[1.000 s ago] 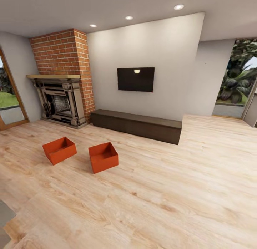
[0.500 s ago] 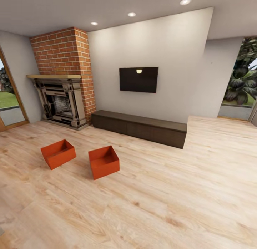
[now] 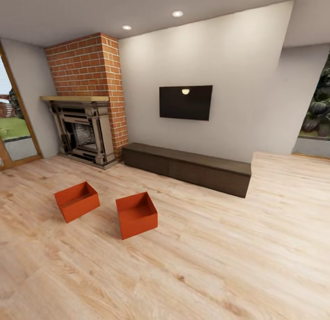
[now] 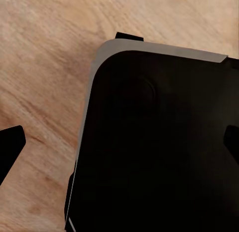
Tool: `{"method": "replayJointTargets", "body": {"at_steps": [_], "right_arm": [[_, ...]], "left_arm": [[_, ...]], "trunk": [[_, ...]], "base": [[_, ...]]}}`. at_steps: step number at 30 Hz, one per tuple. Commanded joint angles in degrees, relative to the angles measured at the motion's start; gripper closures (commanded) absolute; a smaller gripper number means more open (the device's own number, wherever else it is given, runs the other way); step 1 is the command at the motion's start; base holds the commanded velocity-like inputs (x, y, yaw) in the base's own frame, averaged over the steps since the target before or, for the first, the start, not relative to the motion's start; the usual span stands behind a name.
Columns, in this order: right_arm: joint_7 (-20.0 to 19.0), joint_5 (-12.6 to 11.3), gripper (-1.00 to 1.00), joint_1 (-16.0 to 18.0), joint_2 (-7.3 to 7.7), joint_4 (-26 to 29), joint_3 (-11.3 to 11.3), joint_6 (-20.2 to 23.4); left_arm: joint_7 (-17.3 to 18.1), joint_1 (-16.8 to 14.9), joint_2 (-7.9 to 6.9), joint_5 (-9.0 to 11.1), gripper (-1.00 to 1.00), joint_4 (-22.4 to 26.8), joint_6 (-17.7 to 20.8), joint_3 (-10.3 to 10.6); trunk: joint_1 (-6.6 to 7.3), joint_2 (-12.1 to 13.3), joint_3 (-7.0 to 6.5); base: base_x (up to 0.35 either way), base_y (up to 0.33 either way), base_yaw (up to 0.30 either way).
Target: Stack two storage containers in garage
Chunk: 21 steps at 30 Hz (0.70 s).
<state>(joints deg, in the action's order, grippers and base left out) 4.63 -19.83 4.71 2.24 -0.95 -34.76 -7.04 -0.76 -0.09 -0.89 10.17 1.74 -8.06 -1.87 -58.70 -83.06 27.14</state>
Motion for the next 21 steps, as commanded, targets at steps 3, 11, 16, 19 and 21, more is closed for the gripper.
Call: {"method": "replayJointTargets", "body": {"at_steps": [3,11,16,19,21], "right_arm": [[0.1,-0.5,-1.0,0.0,-0.01,-0.1,-0.5,-0.3],[0.1,-0.5,-1.0,0.0,0.01,-0.1,-0.5,-0.3],[0.1,-0.5,-1.0,0.0,0.04,-0.1,-0.5,-0.3],[0.1,-0.5,-1.0,0.0,0.04,-0.1,-0.5,-0.3],[0.1,-0.5,-1.0,0.0,0.04,-0.1,-0.5,-0.3]], "left_arm": [[0.0,0.0,0.01,0.2,-1.0,0.0,-0.1,-0.1],[0.0,0.0,0.01,0.2,-1.0,0.0,-0.1,-0.1],[0.0,0.0,0.01,0.2,-1.0,0.0,-0.1,-0.1],[0.0,0.0,0.01,0.2,-1.0,0.0,-0.1,-0.1],[0.0,0.0,0.01,0.2,-1.0,0.0,-0.1,-0.1]], "trunk": [[-0.03,0.0,0.05],[-0.03,0.0,0.05],[-0.03,0.0,0.05],[-0.03,0.0,0.05],[-0.03,0.0,0.05]], "base": [[0.321,0.0,0.266],[0.321,0.0,0.269],[0.321,0.0,0.27],[0.321,0.0,0.269],[0.321,0.0,0.27]]}}
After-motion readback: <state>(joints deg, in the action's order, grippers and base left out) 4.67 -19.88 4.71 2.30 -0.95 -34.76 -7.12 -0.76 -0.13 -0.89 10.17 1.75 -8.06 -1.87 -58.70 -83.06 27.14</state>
